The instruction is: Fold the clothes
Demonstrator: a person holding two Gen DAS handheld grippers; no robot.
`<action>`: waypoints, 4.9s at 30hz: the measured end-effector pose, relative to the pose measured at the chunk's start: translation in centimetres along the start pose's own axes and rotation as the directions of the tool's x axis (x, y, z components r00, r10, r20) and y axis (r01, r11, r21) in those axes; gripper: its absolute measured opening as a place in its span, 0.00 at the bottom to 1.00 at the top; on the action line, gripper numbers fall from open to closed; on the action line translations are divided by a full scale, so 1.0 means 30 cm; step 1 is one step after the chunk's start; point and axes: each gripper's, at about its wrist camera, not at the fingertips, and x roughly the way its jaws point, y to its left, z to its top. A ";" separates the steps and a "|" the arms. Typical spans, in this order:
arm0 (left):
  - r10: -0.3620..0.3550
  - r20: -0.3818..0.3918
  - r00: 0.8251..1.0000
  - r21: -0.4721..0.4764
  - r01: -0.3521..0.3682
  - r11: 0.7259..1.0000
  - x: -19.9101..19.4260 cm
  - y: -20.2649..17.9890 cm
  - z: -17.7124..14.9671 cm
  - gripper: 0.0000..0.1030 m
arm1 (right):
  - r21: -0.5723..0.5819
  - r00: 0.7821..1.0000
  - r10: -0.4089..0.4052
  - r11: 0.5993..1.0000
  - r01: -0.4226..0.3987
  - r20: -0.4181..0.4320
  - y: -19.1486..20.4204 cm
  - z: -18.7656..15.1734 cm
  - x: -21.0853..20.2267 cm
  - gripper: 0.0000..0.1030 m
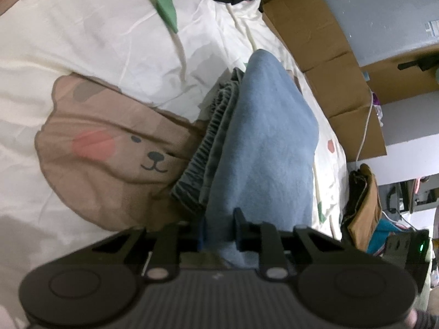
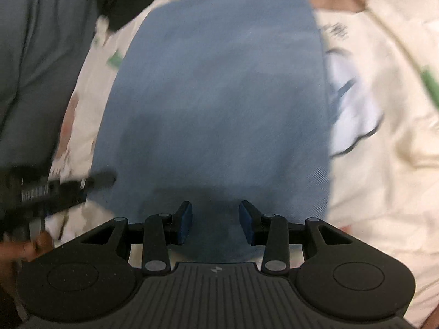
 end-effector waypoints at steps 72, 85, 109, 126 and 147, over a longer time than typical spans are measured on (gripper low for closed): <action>0.212 -0.008 0.977 0.445 -0.186 0.876 0.106 -0.224 0.183 0.03 | -0.182 0.975 -0.168 0.964 0.193 0.143 -0.116 0.222 -0.052 0.33; 0.209 -0.090 0.974 0.463 -0.145 0.875 0.104 -0.232 0.065 0.04 | -0.203 0.962 -0.237 0.944 0.261 0.138 -0.112 0.135 -0.111 0.33; 0.209 -0.027 0.978 0.364 -0.185 0.913 0.080 -0.182 0.185 0.41 | -0.044 0.970 -0.151 0.986 0.162 0.191 -0.223 0.174 -0.138 0.43; 0.112 -0.060 0.992 0.295 -0.090 0.951 0.211 -0.140 0.230 0.54 | 0.057 0.981 0.053 0.996 -0.065 0.185 -0.309 0.278 -0.004 0.54; 0.072 -0.098 0.993 0.260 -0.044 0.965 0.242 -0.086 0.238 0.58 | 0.035 0.981 0.079 0.996 -0.087 0.177 -0.232 0.314 -0.085 0.18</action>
